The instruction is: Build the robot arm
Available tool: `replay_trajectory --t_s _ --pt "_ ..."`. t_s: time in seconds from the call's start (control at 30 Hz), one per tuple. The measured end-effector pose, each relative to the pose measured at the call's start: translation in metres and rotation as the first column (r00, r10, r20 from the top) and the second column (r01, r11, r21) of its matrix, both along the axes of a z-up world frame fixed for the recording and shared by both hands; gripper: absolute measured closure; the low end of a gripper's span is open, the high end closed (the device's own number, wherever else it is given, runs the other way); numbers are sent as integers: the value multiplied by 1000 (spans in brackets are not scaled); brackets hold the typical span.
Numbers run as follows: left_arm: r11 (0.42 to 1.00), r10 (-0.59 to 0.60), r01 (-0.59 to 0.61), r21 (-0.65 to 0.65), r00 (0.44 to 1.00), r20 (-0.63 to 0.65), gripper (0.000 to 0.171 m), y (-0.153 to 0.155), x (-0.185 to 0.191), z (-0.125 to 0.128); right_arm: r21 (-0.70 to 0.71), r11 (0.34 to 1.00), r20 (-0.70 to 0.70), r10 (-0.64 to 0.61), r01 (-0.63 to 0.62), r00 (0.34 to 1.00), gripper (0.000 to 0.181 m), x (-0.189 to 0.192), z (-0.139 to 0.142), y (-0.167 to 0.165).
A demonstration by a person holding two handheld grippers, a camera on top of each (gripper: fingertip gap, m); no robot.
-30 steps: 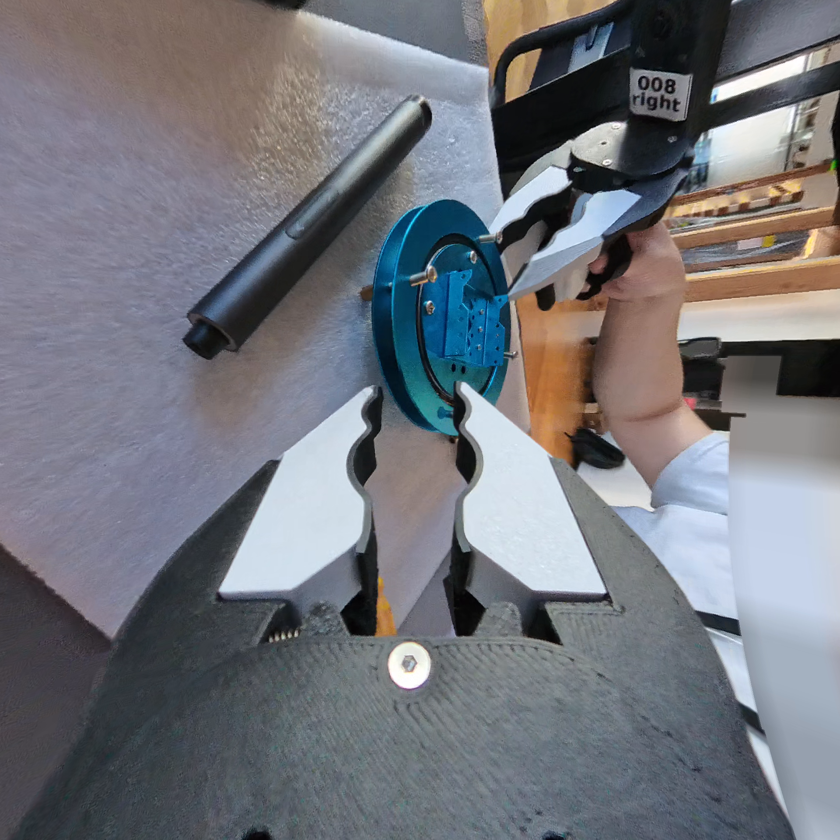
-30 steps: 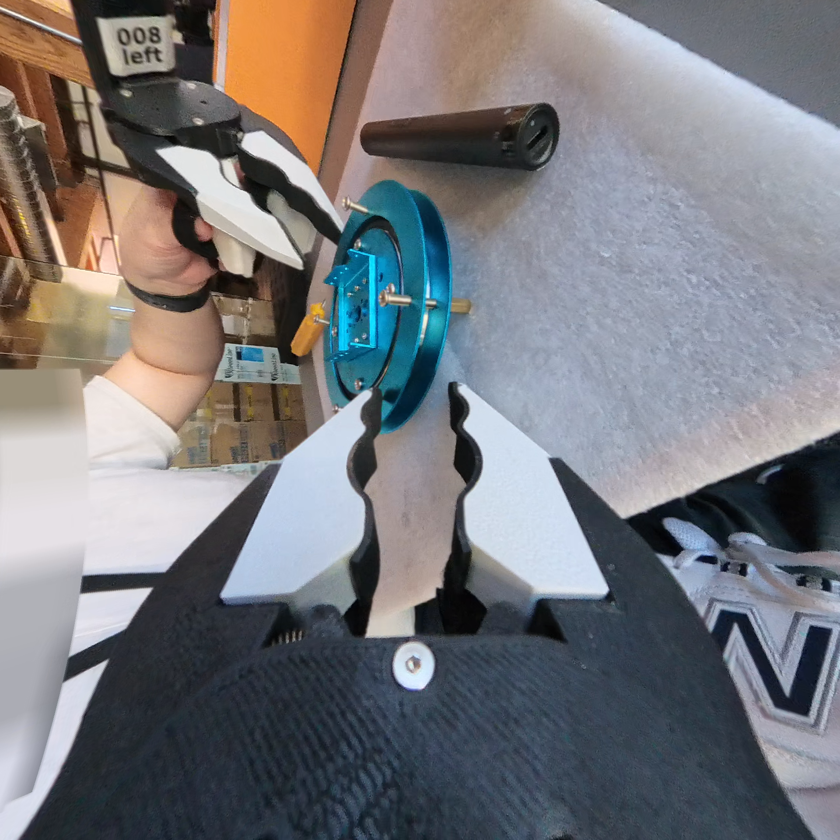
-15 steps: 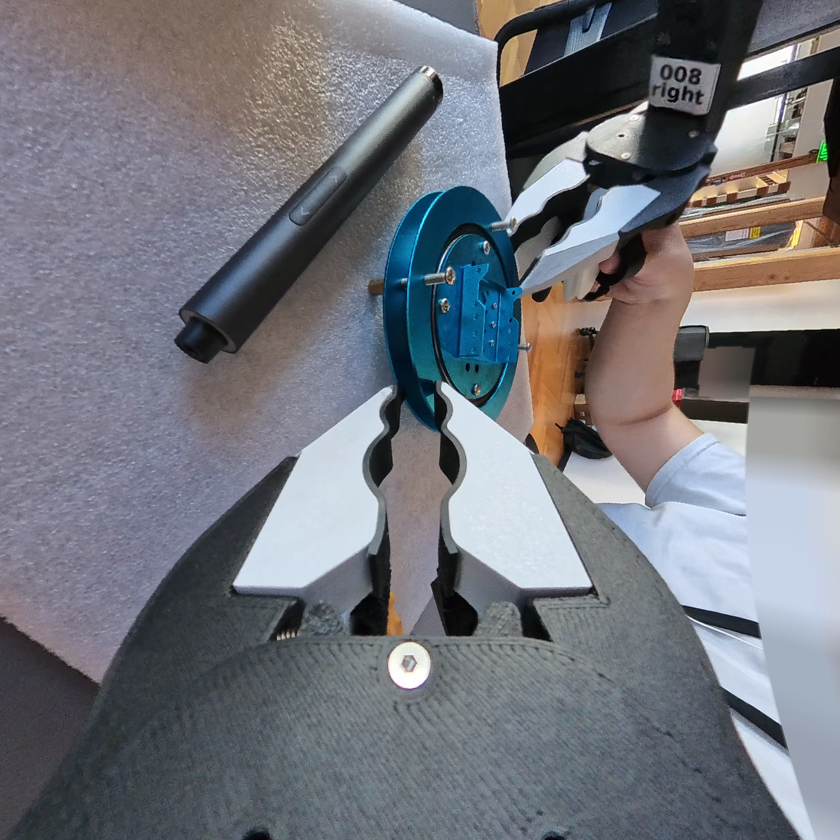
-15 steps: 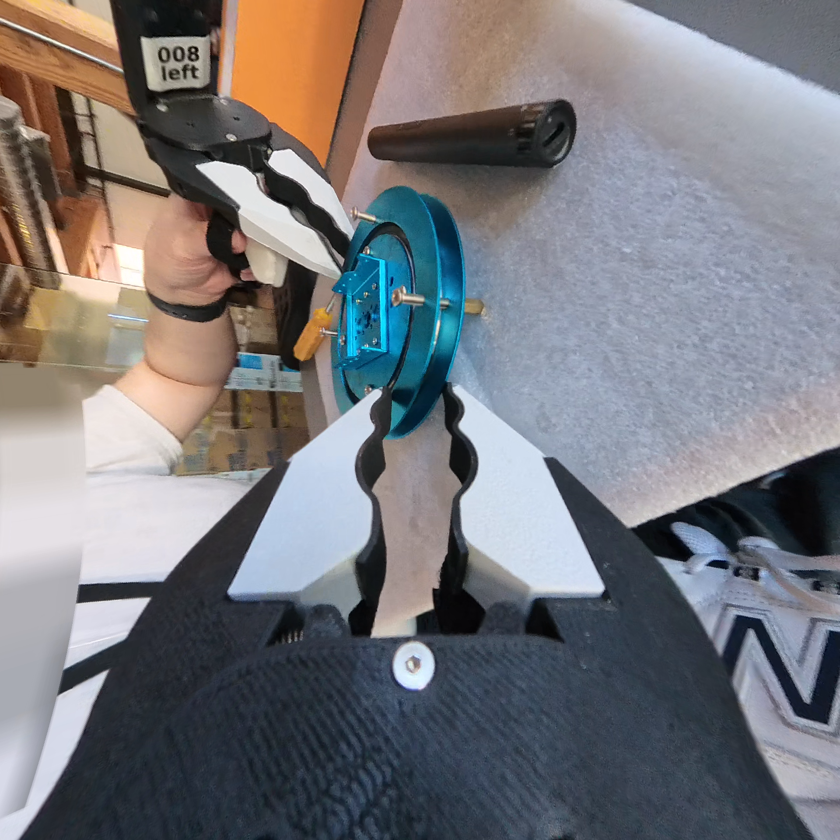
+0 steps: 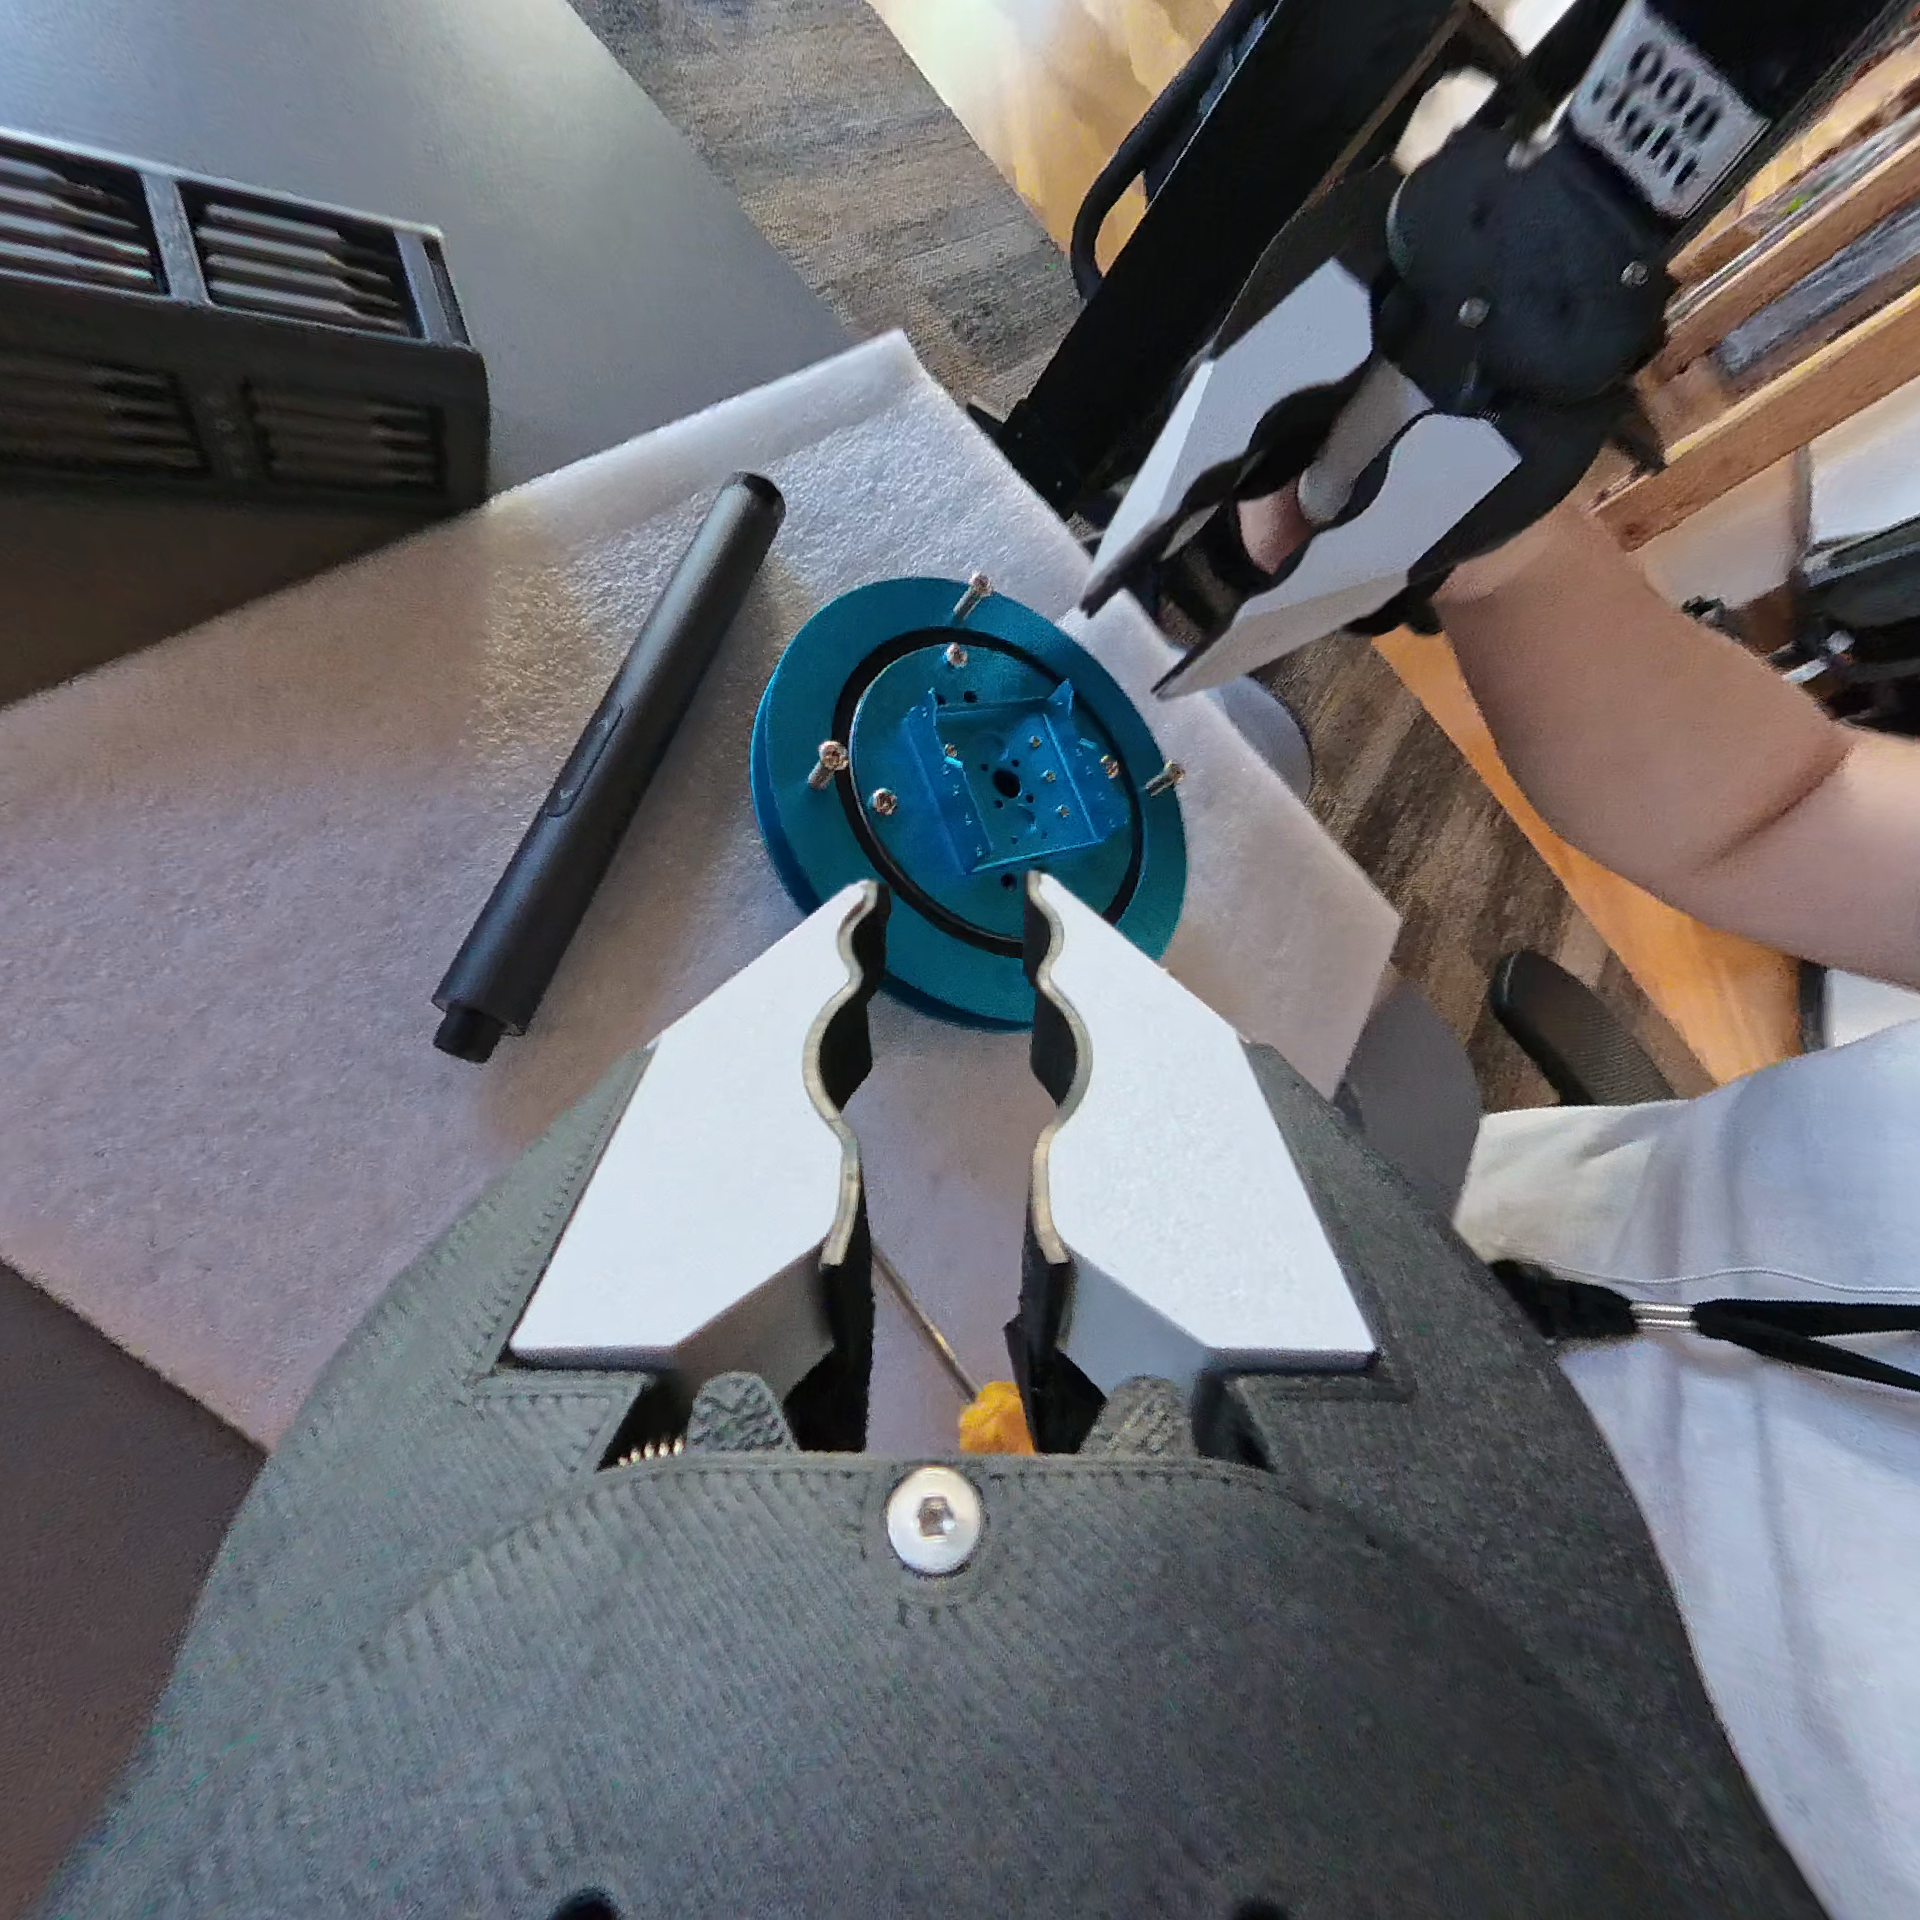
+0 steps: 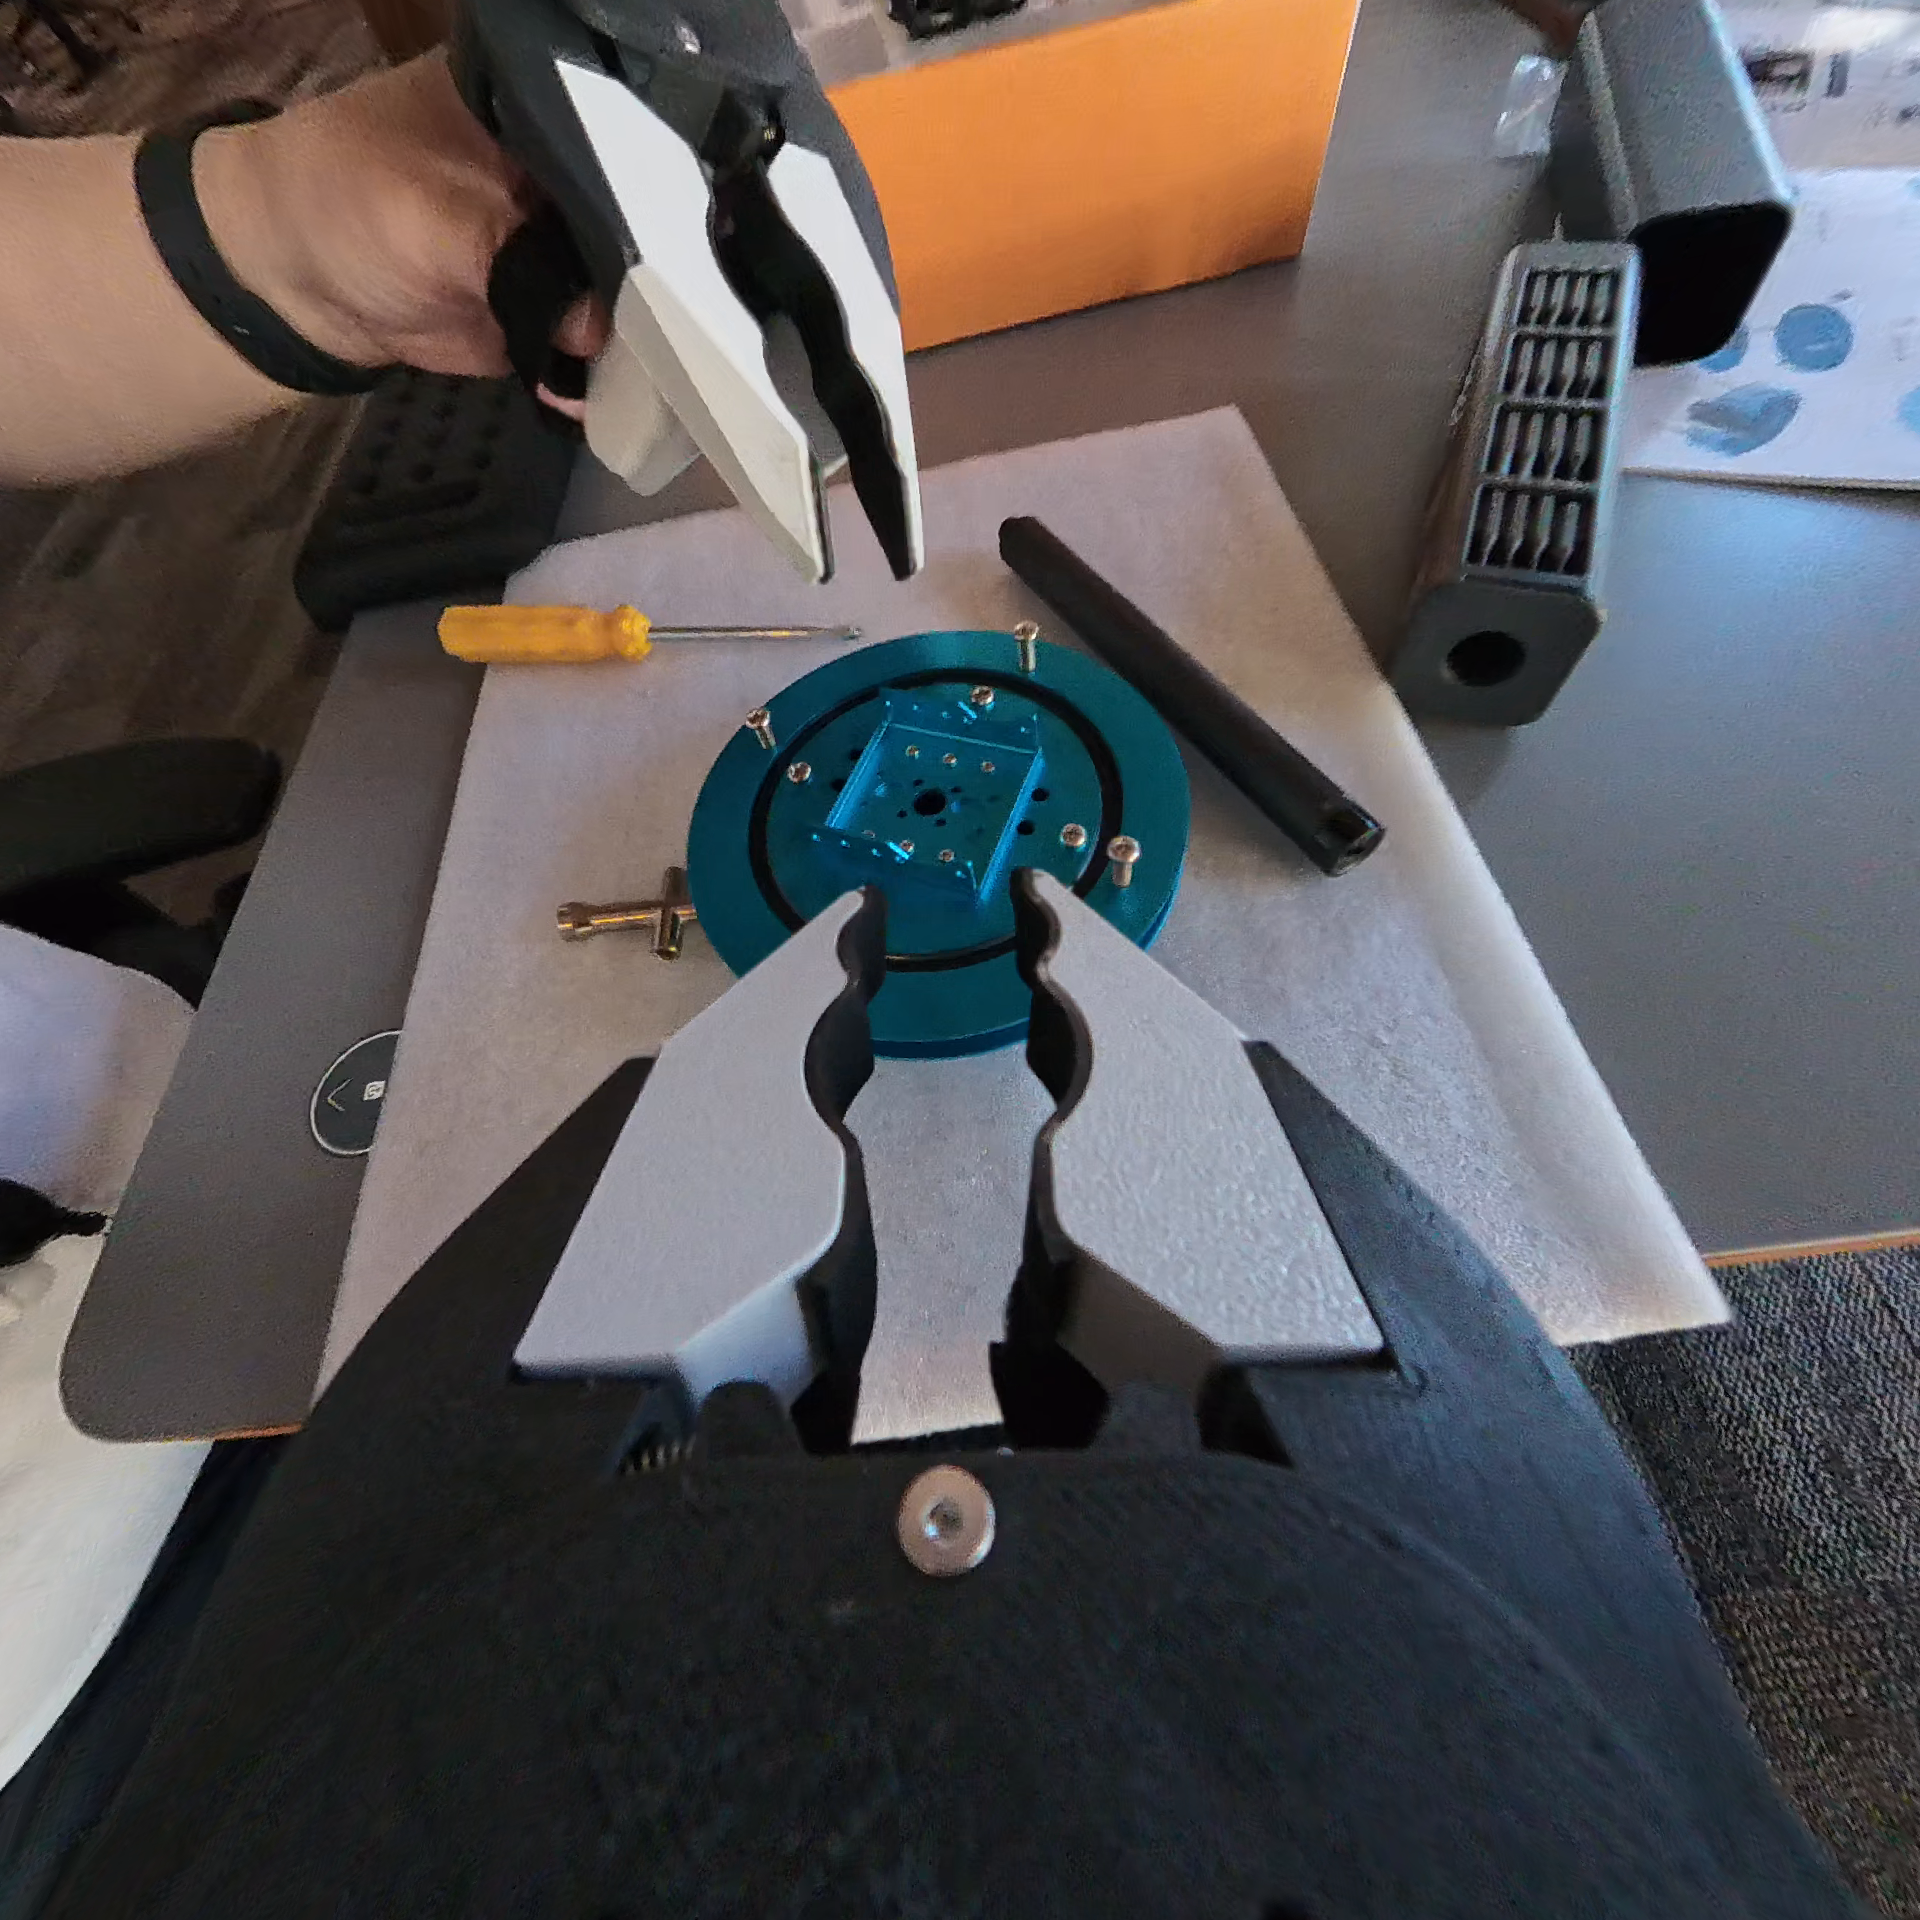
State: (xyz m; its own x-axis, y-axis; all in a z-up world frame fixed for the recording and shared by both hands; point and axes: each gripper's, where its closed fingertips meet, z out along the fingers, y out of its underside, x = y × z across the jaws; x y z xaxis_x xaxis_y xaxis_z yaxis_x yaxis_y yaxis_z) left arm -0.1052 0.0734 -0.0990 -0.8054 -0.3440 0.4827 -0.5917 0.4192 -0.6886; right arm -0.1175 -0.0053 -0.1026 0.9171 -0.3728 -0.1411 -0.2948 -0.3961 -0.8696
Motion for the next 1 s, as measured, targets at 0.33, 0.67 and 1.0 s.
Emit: replay_trajectory --t_s 0.33,0.67,1.0 --pt "990 -36 15 141 988 151 148 3 -3 -21 -68 998 1 4 -4 1000 157 1 -18 -3" --pt "992 -55 27 121 971 232 139 14 -22 -14 23 1000 40 -21 20 999 145 -8 -5 -12" --pt "996 82 -83 34 996 27 150 6 9 -14 32 993 59 -117 115 991 117 -16 -10 -8"
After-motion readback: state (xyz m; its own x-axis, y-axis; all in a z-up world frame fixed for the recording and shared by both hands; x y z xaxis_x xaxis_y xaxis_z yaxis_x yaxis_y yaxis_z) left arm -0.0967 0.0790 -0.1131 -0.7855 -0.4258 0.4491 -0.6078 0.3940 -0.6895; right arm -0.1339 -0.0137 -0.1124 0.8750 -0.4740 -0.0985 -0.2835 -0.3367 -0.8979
